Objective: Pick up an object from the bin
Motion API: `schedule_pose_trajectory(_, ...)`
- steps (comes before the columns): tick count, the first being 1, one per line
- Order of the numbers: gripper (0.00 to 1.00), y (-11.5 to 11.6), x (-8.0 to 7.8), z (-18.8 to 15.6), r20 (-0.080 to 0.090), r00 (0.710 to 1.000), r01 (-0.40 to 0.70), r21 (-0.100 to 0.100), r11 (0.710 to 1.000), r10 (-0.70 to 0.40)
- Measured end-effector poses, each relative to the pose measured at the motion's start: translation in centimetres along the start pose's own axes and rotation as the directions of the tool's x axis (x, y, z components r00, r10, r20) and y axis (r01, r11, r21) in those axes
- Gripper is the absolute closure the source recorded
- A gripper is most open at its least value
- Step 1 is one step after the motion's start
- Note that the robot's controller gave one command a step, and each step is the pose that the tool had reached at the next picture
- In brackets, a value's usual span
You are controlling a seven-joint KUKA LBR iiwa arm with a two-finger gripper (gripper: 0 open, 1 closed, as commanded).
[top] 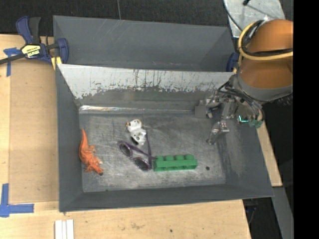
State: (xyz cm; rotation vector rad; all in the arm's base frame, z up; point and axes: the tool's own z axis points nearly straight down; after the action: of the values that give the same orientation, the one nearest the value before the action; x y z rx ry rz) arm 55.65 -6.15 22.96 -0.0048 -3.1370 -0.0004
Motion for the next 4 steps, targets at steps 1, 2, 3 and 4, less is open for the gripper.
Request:
schedule_pose_trajectory(1,0.0,0.0,-0.1,-0.5,0.008,1.0,0.001,0.001,1.0,-0.001)
schedule_pose_trajectory(2,0.0,-0.6,0.0,4.6,0.015,1.0,-0.012,0.002,1.0,0.012)
schedule_pose_trajectory(3,0.0,-2.5,-1.5,9.7,0.013,1.0,-0.014,0.001,1.0,0.014)
schedule_pose_trajectory(4,0.0,-5.1,-2.4,14.6,0.009,0.998,0.062,0.001,0.998,-0.062)
